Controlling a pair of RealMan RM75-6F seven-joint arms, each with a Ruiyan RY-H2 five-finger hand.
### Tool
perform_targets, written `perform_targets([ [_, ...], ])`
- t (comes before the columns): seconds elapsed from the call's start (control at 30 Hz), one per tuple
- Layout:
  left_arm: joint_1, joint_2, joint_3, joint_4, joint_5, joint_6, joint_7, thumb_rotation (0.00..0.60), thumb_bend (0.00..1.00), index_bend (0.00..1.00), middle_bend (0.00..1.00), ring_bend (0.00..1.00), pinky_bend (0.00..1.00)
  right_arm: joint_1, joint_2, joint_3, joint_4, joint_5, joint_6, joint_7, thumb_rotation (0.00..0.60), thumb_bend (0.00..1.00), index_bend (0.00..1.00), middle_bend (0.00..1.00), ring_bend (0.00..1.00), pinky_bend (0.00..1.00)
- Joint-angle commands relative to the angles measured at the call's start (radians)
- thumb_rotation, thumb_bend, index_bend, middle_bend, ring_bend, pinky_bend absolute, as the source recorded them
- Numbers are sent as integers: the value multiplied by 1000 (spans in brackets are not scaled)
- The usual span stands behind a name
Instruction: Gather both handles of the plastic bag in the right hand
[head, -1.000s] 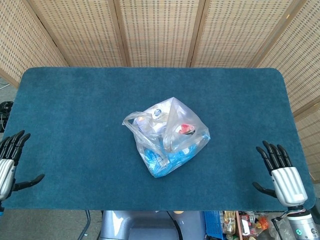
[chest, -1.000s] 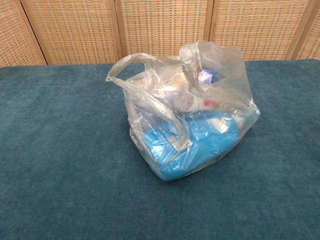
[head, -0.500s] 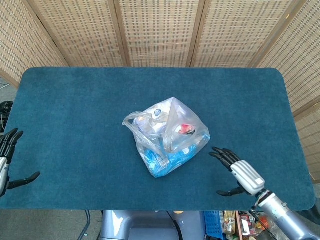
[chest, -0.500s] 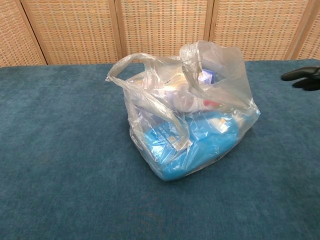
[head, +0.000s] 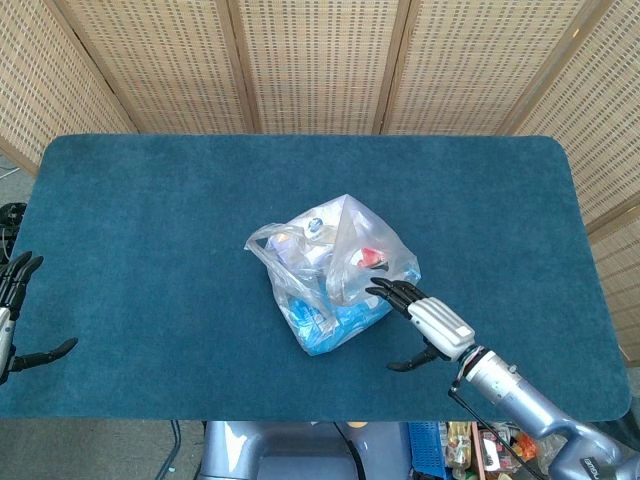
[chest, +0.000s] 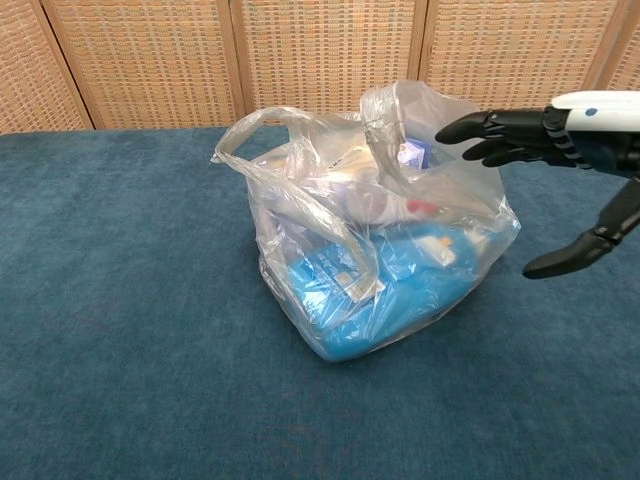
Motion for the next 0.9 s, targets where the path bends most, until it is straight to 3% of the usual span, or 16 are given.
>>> perform_targets([
  [0.03,-4,0,-3,-3,-7,-8,3,600,52,0,0,0,0,39,-26,36,-36,55,-39,2,600,89,75,38,0,0],
  [0.6,-6,7,-14,0,-23,-17,-22,600,53,0,0,0,0,166,-88,132,-70,330,-198,-6,600,131,83,48,0,0],
  [0.9,-10,17,-23,8,-42,-30,-52,600,52,0,0,0,0,210,-141,245,-73,505,-325,238,600,199,143,162,16,10],
])
